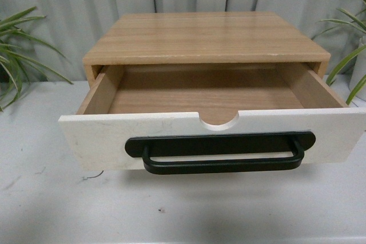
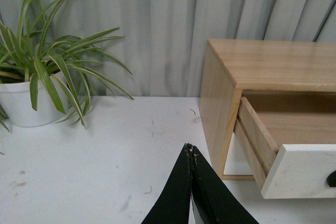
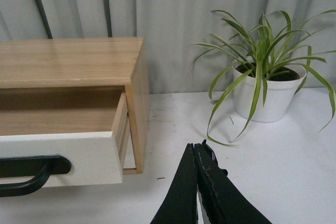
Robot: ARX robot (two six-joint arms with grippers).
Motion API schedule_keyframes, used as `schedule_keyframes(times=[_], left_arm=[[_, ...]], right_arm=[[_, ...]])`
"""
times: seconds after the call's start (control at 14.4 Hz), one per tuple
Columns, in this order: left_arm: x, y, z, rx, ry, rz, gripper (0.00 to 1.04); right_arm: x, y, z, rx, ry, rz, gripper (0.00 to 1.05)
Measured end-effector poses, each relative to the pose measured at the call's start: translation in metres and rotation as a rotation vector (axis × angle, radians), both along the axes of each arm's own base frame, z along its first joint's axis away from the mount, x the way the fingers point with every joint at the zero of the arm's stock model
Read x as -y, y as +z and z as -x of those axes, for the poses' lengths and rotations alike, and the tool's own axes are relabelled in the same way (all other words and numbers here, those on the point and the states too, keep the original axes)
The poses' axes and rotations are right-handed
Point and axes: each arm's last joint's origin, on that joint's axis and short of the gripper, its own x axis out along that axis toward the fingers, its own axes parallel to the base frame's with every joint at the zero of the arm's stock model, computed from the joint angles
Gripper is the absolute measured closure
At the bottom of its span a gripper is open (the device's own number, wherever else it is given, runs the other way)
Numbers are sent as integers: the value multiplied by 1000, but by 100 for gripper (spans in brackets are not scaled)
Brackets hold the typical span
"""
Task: Pull drawer
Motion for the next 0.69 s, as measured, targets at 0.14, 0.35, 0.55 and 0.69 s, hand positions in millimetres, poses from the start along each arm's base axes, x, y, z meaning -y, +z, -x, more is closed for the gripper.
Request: schedule_keyframes(times=[0.14,0.35,0.55,0.69], left_arm=[[0,0,2,1,0,0,103],[0,-6,14,-35,0,0,103],[0,-4,14,-13,0,0,103],[0,-4,14,-14,0,0,103]], right_arm=[[0,0,3,3,0,0,103],[0,0,7,1,-1,0,103],[0,-4,17,-17,-2,0,103],[0,-4,18,-8,-2,0,103]])
